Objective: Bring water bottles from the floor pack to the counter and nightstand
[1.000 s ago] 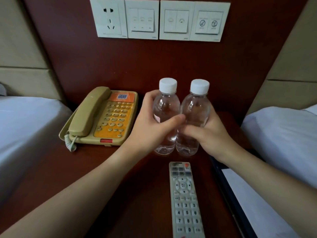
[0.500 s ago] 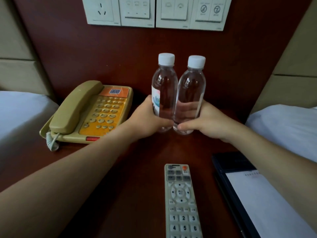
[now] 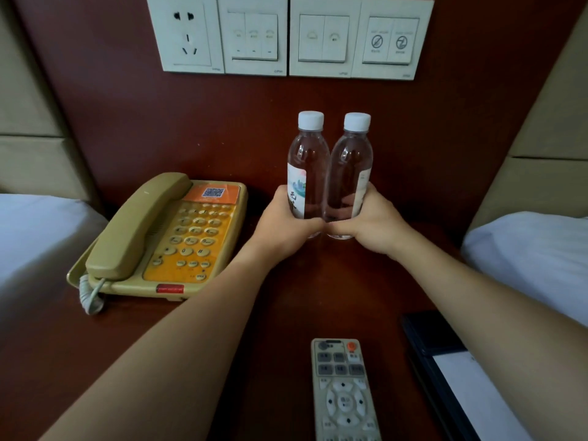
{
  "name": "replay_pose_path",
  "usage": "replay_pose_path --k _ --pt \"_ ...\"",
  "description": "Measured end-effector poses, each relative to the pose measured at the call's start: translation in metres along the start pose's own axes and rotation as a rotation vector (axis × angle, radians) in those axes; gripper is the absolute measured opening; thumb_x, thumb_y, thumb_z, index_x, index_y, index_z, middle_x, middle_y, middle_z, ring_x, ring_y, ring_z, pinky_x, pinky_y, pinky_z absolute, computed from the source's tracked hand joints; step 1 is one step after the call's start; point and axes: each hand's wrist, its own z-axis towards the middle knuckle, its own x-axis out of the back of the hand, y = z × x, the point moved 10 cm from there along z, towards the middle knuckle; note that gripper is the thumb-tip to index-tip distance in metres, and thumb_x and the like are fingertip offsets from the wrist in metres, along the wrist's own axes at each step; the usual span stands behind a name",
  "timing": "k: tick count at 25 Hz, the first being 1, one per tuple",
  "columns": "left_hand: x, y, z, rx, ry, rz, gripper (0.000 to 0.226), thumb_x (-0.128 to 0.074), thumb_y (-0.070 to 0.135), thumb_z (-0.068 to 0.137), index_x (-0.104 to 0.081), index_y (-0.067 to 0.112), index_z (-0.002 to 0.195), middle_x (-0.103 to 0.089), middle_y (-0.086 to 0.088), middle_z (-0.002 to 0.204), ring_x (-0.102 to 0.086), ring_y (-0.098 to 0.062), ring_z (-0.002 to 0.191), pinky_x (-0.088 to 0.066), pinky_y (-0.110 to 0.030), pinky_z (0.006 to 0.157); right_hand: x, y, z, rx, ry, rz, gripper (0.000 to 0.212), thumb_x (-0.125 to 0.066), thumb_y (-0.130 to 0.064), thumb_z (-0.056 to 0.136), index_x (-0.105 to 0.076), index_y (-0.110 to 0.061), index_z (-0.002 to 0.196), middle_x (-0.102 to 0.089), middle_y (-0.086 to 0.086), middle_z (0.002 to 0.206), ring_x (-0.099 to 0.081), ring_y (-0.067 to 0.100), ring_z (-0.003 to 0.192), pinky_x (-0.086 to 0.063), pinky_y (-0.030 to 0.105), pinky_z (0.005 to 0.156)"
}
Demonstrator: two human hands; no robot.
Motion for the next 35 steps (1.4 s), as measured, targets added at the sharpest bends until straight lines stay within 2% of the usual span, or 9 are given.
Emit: replay_pose_path --k 3,6,8,10,16,19,29,33,35 --pt "0.005 -0.004 -0.004 0.009 0.035 -0.057 0.058 -0.077 0.011 0.072 -0.054 0.018 0.125 -0.071 0.003 0.11 -0.069 -0.01 0.097 -0.058 -0.036 0.09 0.006 -0.008 -0.011 0.011 0.13 -0.05 0.082 -0.093 -0.028 0.057 -0.044 -0.018 0.122 -0.068 -0.005 0.105 -0.067 0.012 0.094 -0.051 0.021 0.07" --pt "0.011 -0.002 -0.007 -0.007 0.089 0.001 0.06 -0.079 0.013 0.075 -0.053 0.019 0.128 -0.069 0.006 0.113 -0.067 -0.006 0.098 -0.056 -0.028 0.087 0.005 -0.003 -0.012 -0.011 0.055 -0.045 0.073 -0.09 -0.025 0.06 -0.048 -0.023 0.12 -0.069 -0.009 0.104 -0.068 0.011 0.096 -0.055 0.027 0.079" --pt "0.011 0.0 -0.008 -0.002 0.096 0.024 0.062 -0.08 0.015 0.073 -0.052 0.02 0.128 -0.067 0.01 0.108 -0.066 -0.005 0.096 -0.056 -0.021 0.076 0.006 -0.002 -0.01 -0.007 0.059 -0.068 0.073 -0.09 -0.029 0.055 -0.054 -0.023 0.118 -0.072 -0.008 0.104 -0.07 0.011 0.095 -0.057 0.035 0.086" --pt "0.009 0.001 -0.007 0.006 0.083 0.076 0.06 -0.08 0.019 0.071 -0.051 0.021 0.123 -0.066 0.012 0.103 -0.066 -0.006 0.092 -0.055 -0.019 0.068 0.008 -0.001 -0.007 -0.009 0.085 -0.11 0.075 -0.09 -0.034 0.047 -0.058 -0.025 0.115 -0.075 -0.007 0.101 -0.071 0.012 0.091 -0.059 0.039 0.085" --pt "0.002 0.0 0.0 0.023 0.041 0.176 0.057 -0.08 0.03 0.066 -0.046 0.026 0.112 -0.067 0.012 0.096 -0.066 -0.009 0.087 -0.058 -0.035 0.079 0.012 -0.005 -0.002 -0.065 0.107 -0.186 0.086 -0.09 -0.042 0.037 -0.057 -0.026 0.116 -0.074 -0.007 0.103 -0.07 0.013 0.09 -0.06 0.036 0.082" --pt "0.001 -0.002 0.001 0.023 0.042 0.19 0.059 -0.082 0.03 0.067 -0.045 0.023 0.112 -0.066 0.01 0.099 -0.067 -0.011 0.089 -0.059 -0.04 0.081 0.013 -0.004 -0.005 -0.077 0.158 -0.2 0.084 -0.091 -0.036 0.045 -0.055 -0.02 0.119 -0.072 -0.002 0.106 -0.069 0.019 0.095 -0.059 0.037 0.084" --pt "0.004 -0.005 0.002 0.053 0.076 0.198 0.064 -0.088 0.039 0.067 -0.047 0.022 0.113 -0.07 0.004 0.107 -0.067 -0.013 0.095 -0.051 -0.025 0.071 0.013 -0.011 -0.013 -0.066 0.198 -0.219 0.082 -0.092 -0.035 0.057 -0.05 -0.013 0.123 -0.069 0.005 0.114 -0.067 0.026 0.103 -0.052 0.032 0.081" --pt "0.004 -0.005 0.002 0.053 0.074 0.238 0.072 -0.088 0.043 0.064 -0.046 0.02 0.118 -0.068 0.002 0.112 -0.066 -0.016 0.1 -0.056 -0.035 0.082 0.008 -0.001 -0.013 -0.093 0.16 -0.195 0.087 -0.093 -0.034 0.057 -0.046 -0.011 0.127 -0.067 0.005 0.119 -0.064 0.026 0.109 -0.051 0.034 0.087" --pt "0.005 -0.005 0.004 0.066 0.066 0.229 0.084 -0.089 0.046 0.06 -0.043 0.019 0.125 -0.067 0.002 0.118 -0.064 -0.017 0.107 -0.055 -0.039 0.09 0.003 0.004 -0.013 -0.149 0.117 -0.178 0.096 -0.094 -0.04 0.05 -0.043 -0.012 0.126 -0.065 0.004 0.12 -0.063 0.025 0.11 -0.051 0.034 0.091"
